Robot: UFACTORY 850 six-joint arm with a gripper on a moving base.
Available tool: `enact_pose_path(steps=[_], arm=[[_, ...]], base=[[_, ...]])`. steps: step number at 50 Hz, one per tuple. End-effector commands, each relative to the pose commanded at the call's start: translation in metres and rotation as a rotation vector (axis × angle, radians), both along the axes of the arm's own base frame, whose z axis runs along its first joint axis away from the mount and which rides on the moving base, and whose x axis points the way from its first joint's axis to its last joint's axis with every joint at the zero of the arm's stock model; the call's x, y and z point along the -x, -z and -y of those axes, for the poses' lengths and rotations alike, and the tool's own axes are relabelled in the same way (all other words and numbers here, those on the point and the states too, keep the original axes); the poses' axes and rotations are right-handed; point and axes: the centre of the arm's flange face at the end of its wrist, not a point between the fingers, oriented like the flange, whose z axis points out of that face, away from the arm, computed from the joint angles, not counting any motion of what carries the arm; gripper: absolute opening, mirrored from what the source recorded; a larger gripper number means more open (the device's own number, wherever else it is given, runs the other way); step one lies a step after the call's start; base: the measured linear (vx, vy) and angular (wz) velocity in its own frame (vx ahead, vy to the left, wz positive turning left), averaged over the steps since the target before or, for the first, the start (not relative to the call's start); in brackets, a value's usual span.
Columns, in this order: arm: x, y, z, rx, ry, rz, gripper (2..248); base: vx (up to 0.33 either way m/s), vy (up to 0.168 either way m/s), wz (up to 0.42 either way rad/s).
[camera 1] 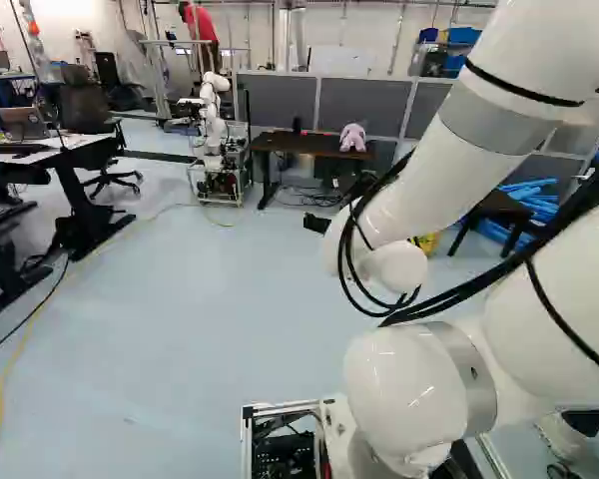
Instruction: Pick up the bag on the ground and place it on the table
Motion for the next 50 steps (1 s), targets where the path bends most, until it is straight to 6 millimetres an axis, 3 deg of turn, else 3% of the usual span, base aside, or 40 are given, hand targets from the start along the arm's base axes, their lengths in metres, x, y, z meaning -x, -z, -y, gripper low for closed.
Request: enact_pose_path(steps=[50], arm=[[0.0000, 0.0000, 0.0000, 0.000, 0.000, 0.000, 247]], base=[[0.002, 0.000, 0.000]])
